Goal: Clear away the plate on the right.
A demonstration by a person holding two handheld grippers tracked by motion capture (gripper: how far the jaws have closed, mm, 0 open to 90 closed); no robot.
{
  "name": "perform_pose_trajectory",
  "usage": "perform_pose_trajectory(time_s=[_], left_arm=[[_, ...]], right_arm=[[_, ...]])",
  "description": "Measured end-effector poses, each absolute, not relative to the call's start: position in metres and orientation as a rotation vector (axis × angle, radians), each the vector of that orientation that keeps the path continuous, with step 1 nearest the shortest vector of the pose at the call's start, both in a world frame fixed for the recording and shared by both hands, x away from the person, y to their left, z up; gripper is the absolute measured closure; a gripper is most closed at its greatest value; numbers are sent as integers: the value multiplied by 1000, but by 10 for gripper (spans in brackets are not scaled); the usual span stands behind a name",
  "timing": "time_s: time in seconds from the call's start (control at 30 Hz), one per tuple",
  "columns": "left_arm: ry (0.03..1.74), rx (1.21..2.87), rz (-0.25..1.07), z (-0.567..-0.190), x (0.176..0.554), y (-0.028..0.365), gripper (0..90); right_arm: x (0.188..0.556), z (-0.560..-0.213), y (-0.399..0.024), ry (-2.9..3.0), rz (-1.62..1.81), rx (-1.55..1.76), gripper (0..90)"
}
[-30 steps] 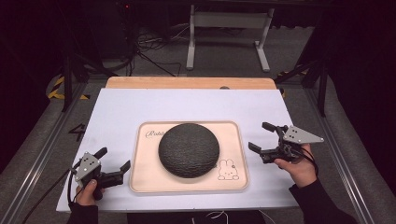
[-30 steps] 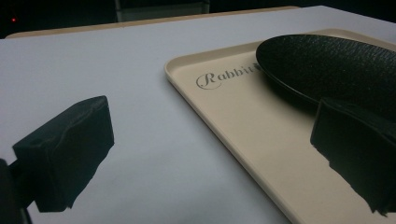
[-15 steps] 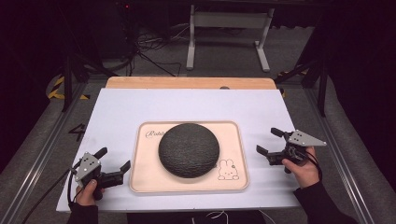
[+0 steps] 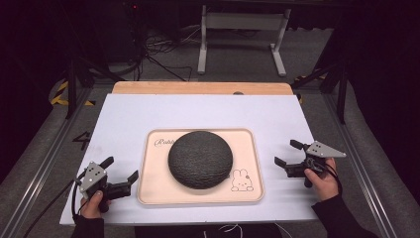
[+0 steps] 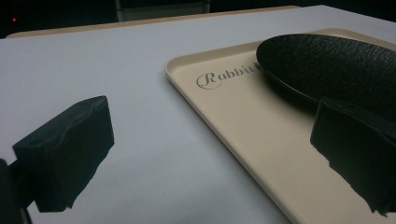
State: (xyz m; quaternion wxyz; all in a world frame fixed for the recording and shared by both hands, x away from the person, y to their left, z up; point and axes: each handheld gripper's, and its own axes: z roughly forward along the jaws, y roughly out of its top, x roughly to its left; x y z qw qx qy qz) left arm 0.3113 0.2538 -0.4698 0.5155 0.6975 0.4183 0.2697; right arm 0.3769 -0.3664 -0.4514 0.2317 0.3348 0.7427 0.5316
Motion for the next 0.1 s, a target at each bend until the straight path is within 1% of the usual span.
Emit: perform_pose_trajectory(time_s=[0.1], left_arm=[[1001,1679,644,-470,312,254,4]], right_arm=[[377,-452,-365,2046,1453,908,11]])
